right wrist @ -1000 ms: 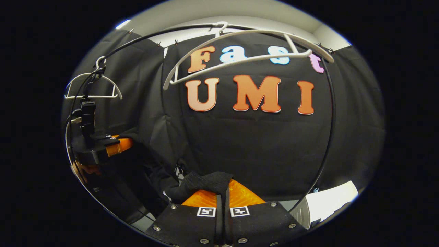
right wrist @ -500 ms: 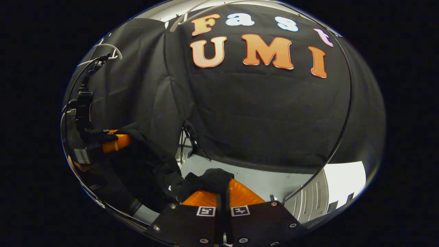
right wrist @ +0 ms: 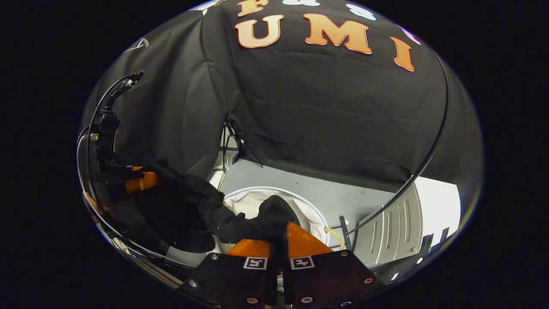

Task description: Grasp the clothes on the hanger with both hands and then place them into the laundry hamper below.

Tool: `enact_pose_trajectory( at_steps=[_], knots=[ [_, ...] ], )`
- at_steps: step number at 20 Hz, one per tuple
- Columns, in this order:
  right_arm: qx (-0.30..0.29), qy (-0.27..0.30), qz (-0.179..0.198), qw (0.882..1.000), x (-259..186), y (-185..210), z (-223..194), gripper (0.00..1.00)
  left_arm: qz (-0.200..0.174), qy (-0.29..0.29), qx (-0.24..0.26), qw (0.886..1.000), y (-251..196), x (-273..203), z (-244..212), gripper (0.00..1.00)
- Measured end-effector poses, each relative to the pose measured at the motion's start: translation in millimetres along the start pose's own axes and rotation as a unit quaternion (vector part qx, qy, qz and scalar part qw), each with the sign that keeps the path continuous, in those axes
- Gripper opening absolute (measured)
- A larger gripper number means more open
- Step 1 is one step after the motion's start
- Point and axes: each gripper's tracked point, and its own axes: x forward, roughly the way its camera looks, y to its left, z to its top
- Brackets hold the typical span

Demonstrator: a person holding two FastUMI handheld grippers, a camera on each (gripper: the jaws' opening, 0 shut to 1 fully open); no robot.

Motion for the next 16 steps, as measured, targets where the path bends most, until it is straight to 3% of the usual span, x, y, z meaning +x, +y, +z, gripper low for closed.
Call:
enact_pose_trajectory(
  at_steps=[2,3,4,7,9,12,13,14,15,16],
  knots=[
    [0.002,0.018,0.001,1.0,7,0,-12,0.05,-0.002,0.017,0.002,1.0,2,10,-12,0.09],
    [0.003,0.031,-0.001,1.0,10,0,-19,0.13,-0.002,0.025,0.003,1.0,5,14,-19,0.09],
    [0.003,0.04,-0.005,0.999,14,-2,-26,0.09,0.002,0.034,0.004,0.999,8,15,-25,0.11],
    [0.006,0.066,0.005,0.998,18,5,-43,0.13,0.005,0.067,-0.002,0.998,13,18,-45,0.18],
    [0.006,0.069,0.015,0.997,17,10,-45,0.22,0.003,0.089,-0.008,0.996,13,23,-57,0.27],
    [0.002,0.069,0.016,0.997,19,10,-46,0.45,0.001,0.105,-0.003,0.995,15,26,-70,0.82],
    [0.005,0.071,0.016,0.997,18,9,-47,0.44,0.003,0.111,-0.003,0.994,16,26,-76,1.0],
    [0.008,0.073,0.014,0.997,17,8,-47,0.64,0.001,0.113,-0.004,0.994,16,27,-77,0.97],
    [0.012,0.075,0.012,0.997,19,7,-48,0.69,0.001,0.113,-0.005,0.994,15,28,-76,1.0],
    [0.014,0.079,0.011,0.997,18,7,-51,0.8,-0.001,0.109,-0.005,0.994,14,27,-75,0.99]
  ],
)
